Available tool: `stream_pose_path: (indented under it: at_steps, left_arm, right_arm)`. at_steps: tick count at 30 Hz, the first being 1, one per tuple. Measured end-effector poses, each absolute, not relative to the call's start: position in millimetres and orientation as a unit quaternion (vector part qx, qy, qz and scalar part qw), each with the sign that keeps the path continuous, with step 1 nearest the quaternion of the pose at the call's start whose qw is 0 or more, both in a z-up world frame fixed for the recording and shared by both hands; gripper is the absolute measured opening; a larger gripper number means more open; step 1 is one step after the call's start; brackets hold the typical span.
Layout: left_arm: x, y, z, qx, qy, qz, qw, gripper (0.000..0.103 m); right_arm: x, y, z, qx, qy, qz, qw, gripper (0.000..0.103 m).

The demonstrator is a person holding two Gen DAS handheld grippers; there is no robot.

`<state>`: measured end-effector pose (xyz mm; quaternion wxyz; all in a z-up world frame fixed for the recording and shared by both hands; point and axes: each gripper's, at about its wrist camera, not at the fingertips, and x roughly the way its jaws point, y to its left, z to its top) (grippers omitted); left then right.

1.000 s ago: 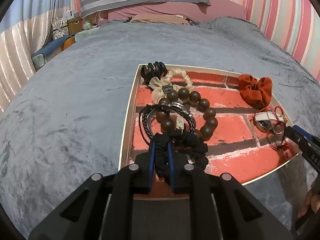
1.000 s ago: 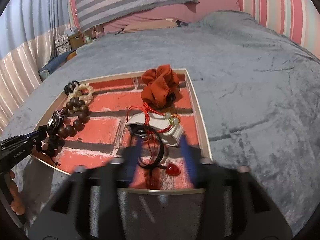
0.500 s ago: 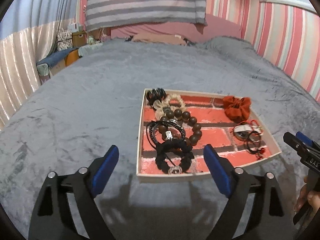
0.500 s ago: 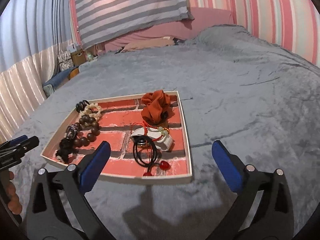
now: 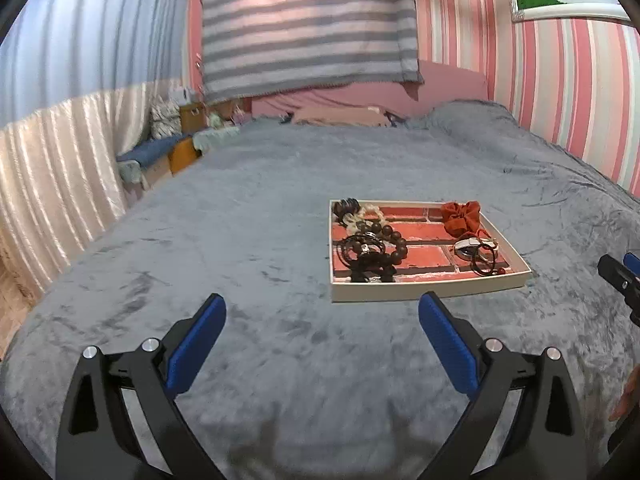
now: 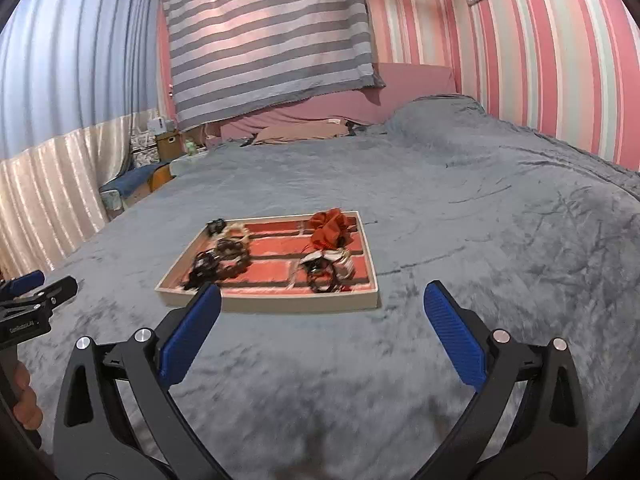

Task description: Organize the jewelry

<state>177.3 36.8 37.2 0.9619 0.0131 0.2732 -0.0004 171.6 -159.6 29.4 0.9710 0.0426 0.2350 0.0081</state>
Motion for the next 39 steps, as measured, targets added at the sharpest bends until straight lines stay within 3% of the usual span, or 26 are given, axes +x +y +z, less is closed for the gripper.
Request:
stream_pose_path:
  at_steps: [13, 39]
  left_arm:
    - [78, 26, 37, 0.015, 0.222, -0.005, 0.975, 0.098]
    - [33, 30, 44, 0.005, 0.181, -0.021, 0.983, 0.098]
  right_arm:
    - [83, -120, 24, -0.006, 0.223, -0.012, 0.975, 0.099]
    - [34, -102, 38, -0.022, 0.182, -0.029, 0.983, 0.099]
